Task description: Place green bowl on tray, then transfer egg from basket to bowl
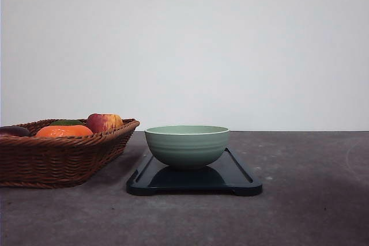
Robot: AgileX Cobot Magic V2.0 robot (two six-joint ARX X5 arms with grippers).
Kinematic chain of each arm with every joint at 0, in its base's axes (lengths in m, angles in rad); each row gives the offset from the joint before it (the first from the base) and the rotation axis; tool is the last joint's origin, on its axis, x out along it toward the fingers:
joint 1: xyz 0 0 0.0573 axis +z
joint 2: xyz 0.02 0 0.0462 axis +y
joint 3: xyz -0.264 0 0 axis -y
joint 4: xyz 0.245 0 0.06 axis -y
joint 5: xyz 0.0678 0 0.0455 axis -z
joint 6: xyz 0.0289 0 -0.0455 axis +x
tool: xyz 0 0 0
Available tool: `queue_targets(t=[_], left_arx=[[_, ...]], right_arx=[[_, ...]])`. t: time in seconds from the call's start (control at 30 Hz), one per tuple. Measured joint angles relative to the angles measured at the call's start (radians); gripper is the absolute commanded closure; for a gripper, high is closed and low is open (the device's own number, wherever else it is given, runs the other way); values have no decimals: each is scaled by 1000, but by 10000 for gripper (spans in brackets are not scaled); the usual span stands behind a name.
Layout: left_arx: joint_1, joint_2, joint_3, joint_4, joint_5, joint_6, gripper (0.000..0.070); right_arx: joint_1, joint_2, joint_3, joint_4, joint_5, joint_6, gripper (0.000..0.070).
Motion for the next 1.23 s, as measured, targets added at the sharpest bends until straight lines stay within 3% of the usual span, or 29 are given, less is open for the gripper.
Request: queue_targets(t=[1.23], left_arx=[[0, 0, 0, 0, 0, 0, 687]], right_arx=[[0, 0, 0, 0, 0, 0, 685]])
